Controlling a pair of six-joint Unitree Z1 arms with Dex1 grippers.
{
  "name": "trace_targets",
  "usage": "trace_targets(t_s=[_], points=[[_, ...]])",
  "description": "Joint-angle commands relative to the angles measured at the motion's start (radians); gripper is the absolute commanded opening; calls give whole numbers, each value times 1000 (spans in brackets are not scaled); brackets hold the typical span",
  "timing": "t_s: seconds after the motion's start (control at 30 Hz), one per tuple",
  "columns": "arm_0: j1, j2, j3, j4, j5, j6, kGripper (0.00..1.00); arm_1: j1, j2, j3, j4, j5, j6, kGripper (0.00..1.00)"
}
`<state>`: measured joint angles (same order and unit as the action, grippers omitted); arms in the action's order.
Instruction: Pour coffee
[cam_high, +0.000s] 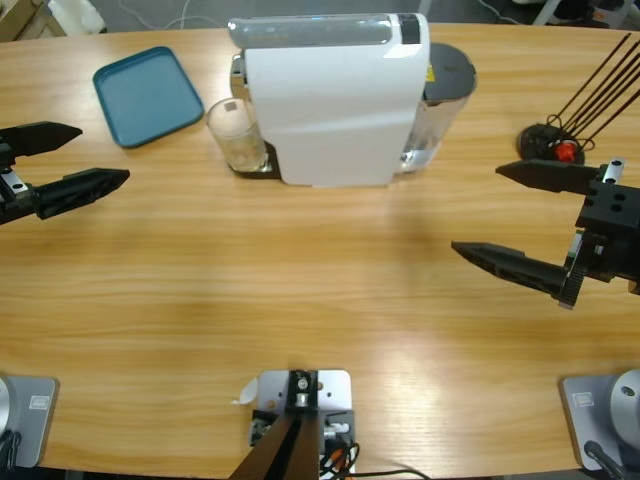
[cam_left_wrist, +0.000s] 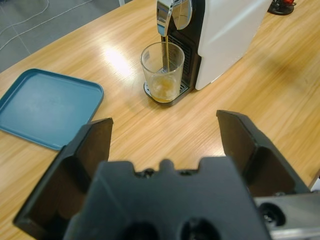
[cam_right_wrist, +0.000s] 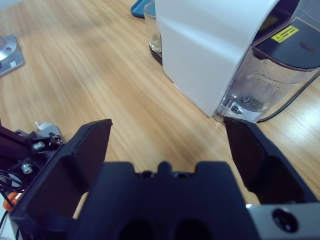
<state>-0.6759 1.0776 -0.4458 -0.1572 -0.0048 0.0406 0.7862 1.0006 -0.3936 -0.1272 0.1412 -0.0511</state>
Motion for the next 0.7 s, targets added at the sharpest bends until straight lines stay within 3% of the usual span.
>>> trace_targets(t_s=[0.03, 0.7], points=[[-11, 28, 38, -19, 15, 15, 895, 13, -20, 38, -11, -1, 3, 1000], [-13, 44, 39, -25, 11, 15, 895, 13, -7, 36, -12, 5, 8, 1000]])
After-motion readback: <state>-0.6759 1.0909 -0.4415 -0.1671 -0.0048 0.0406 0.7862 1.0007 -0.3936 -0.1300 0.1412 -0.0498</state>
